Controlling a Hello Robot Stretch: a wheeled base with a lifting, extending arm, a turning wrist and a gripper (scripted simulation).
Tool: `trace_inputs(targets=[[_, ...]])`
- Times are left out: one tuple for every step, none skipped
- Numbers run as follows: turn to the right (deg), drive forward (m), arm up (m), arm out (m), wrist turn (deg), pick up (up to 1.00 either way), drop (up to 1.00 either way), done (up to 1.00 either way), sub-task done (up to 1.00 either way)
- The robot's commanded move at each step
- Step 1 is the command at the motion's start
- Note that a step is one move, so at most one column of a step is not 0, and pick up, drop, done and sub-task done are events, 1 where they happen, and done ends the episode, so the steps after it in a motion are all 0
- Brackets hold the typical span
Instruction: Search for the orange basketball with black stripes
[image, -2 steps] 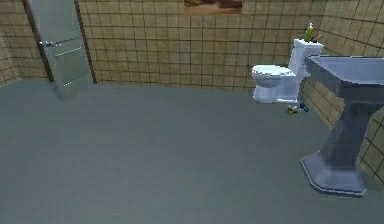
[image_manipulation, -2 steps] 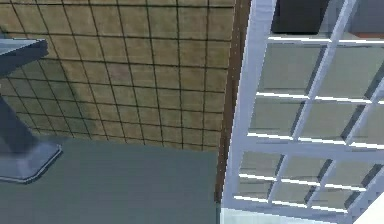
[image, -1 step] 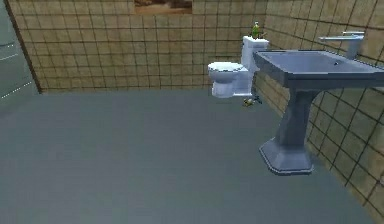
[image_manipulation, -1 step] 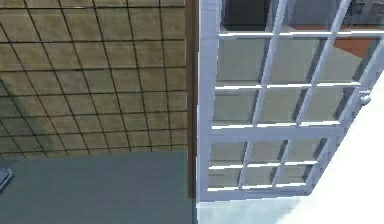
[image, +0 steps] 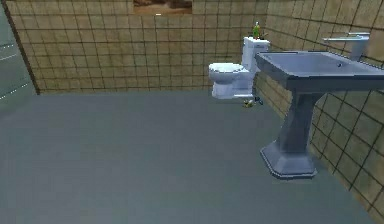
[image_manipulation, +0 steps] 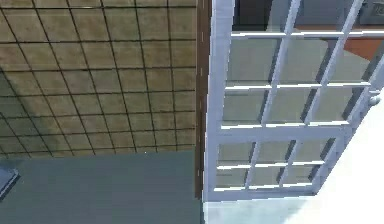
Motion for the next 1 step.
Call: trace_inputs(targets=[[-45.0,0.00,0.00,0.00,0.0,0.00,0.00,0.00,0.00]])
